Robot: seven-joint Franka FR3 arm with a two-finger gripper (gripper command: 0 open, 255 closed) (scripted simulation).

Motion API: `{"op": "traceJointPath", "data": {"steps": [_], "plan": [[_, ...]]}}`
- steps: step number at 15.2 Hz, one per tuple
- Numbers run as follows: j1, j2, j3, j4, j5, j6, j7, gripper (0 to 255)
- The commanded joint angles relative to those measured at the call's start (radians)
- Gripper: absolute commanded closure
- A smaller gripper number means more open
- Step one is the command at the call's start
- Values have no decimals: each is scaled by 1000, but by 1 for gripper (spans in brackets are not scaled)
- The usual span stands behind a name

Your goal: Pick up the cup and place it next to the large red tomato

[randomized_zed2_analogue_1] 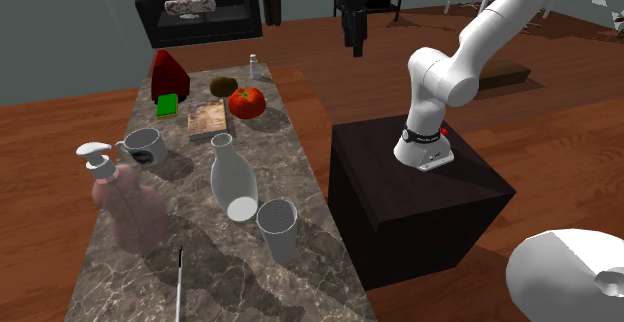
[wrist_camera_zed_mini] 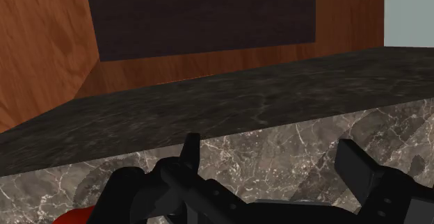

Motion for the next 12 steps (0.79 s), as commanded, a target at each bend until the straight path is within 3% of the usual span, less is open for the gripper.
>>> {"op": "traceJointPath", "data": {"steps": [1,12], "plan": [[0,0,0,0,0,0,0,0],[32,206,212,-30,125,281,296,0]]}}
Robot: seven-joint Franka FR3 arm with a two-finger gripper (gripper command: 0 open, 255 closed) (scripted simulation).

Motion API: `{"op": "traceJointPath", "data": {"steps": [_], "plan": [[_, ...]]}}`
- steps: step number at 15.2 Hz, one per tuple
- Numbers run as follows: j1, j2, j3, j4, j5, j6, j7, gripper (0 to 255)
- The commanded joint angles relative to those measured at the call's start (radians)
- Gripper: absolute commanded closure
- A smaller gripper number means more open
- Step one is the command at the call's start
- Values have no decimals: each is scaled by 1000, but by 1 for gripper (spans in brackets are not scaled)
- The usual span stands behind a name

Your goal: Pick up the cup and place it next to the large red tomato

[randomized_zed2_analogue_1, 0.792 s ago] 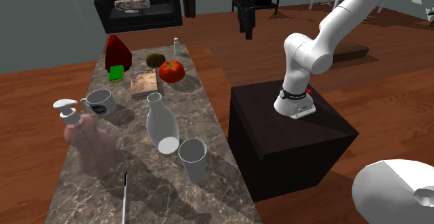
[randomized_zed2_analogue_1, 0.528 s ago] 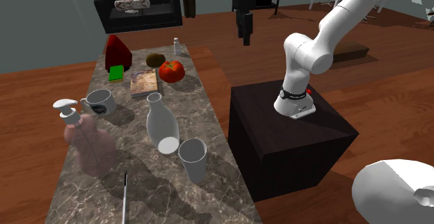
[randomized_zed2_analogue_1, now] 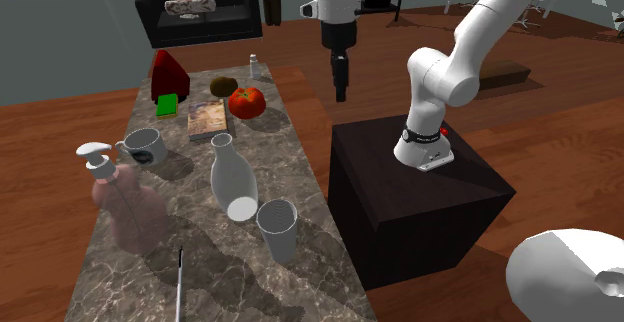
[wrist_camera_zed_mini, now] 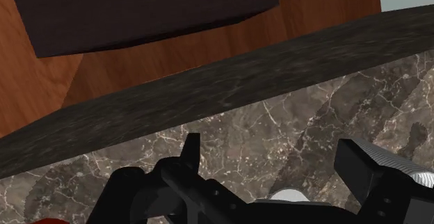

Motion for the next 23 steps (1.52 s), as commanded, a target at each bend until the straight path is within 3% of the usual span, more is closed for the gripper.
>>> {"op": "traceJointPath", "data": {"steps": [1,10,20,23], "plan": [[6,52,42,11,18,53,60,0],[11,345,188,136,6,256,308,0],[49,740,264,413,-158,380,617,0],[58,772,261,417,-172,406,635,0]]}}
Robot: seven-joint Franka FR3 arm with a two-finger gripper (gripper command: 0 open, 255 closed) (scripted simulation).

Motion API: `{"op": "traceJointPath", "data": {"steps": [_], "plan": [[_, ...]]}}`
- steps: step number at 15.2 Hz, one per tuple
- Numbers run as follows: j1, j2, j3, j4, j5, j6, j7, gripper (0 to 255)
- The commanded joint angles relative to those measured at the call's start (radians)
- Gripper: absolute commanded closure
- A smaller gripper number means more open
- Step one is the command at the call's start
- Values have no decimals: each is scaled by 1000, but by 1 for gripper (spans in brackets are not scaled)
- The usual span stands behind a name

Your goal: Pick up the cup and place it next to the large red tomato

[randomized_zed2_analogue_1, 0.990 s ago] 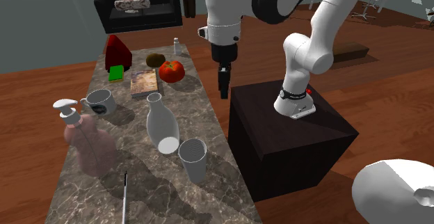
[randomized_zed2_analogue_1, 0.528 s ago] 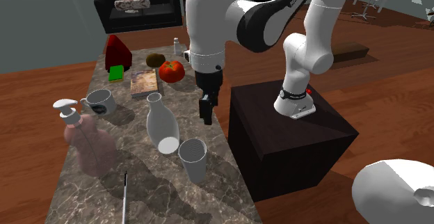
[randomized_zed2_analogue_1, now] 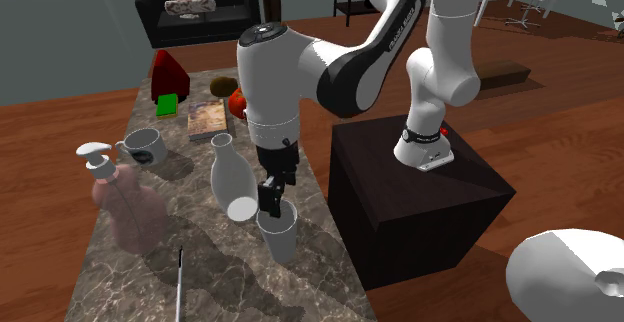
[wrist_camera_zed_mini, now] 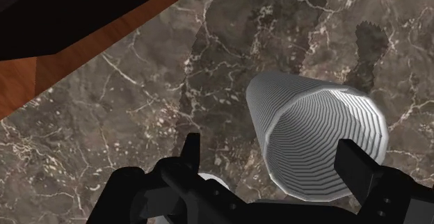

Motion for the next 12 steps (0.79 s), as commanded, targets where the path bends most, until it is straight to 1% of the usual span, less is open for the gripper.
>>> {"op": "traceJointPath", "data": {"steps": [1,6,12], "plan": [[3,19,-1,-7,-8,25,8,0],[9,50,-3,-32,-21,80,17,0],[9,50,-3,-32,-21,80,17,0]]}}
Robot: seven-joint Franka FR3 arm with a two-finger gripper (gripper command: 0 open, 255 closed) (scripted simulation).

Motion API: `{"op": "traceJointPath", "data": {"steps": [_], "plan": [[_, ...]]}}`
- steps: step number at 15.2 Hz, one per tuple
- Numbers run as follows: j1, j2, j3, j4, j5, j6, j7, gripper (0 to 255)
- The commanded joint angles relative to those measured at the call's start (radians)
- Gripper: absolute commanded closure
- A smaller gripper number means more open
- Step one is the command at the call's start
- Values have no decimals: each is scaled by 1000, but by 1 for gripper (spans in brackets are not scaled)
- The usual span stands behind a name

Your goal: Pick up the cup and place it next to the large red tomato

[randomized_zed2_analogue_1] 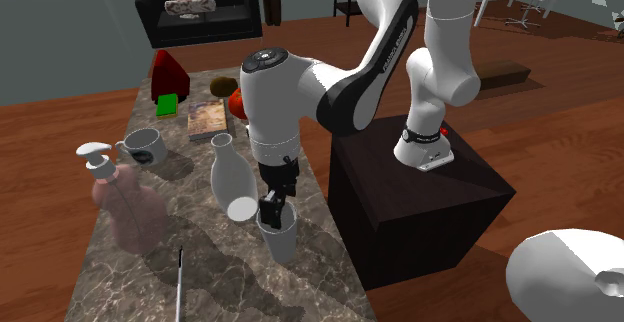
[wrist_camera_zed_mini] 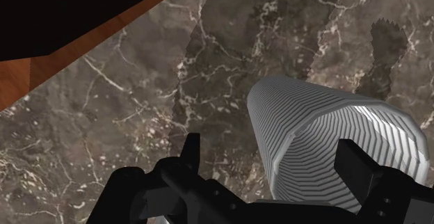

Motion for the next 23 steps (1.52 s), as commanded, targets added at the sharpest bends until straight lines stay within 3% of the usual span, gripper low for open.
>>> {"op": "traceJointPath", "data": {"steps": [1,2,11,23], "plan": [[0,0,0,0,0,0,0,0],[0,0,0,0,0,0,0,255],[0,0,0,0,0,0,0,255],[-7,-65,6,87,25,-147,-9,255]]}}
